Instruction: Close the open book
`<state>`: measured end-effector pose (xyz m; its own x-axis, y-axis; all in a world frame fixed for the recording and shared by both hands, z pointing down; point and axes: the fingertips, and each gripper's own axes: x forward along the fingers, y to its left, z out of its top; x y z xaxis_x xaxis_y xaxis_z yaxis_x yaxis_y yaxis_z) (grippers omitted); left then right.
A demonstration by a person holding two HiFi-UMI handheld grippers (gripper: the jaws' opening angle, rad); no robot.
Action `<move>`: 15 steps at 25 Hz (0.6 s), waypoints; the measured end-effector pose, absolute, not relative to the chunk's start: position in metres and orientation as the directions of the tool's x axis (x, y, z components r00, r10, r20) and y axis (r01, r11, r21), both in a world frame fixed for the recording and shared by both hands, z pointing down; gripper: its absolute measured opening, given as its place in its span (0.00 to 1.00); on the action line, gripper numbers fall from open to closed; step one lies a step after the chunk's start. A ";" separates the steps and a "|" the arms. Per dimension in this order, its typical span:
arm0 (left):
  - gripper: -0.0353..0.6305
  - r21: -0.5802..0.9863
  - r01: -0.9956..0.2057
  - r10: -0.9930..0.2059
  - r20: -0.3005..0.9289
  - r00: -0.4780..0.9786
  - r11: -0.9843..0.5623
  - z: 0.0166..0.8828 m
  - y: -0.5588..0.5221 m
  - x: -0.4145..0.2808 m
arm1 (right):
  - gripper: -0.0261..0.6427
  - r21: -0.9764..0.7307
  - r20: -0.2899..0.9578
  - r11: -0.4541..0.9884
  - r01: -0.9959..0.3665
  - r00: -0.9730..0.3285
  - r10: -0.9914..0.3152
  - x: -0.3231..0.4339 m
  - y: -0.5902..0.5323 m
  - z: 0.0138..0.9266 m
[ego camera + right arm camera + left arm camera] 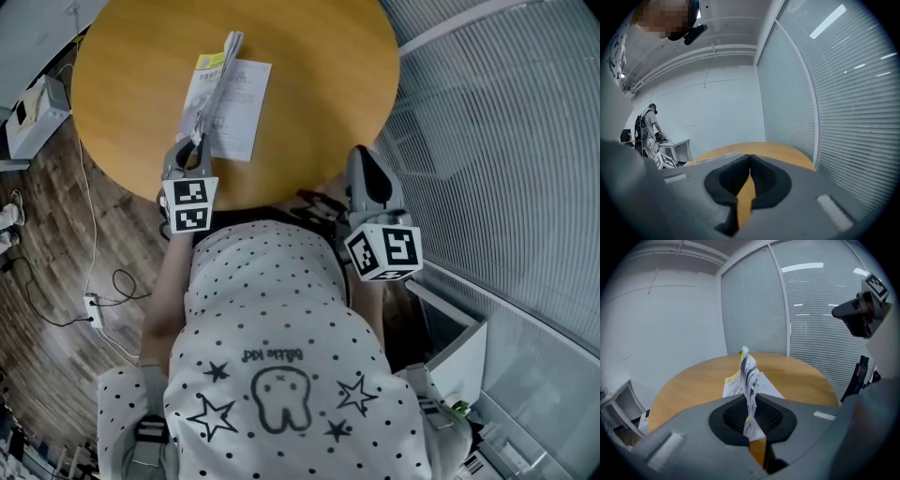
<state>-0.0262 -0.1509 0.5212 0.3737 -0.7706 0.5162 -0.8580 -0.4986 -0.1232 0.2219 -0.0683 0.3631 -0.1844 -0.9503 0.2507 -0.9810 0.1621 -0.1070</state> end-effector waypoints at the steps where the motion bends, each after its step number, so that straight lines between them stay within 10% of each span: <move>1: 0.09 -0.133 -0.850 -0.765 0.523 0.376 -0.509 0.523 -0.150 -0.024 | 0.05 -0.107 0.251 0.160 -0.981 -0.182 -0.951 0.223 -0.068 0.363; 15: 0.11 -0.185 -0.728 -0.642 0.643 0.418 -0.660 0.560 -0.143 0.006 | 0.05 -0.121 0.256 0.146 -0.982 -0.173 -0.951 0.222 -0.067 0.366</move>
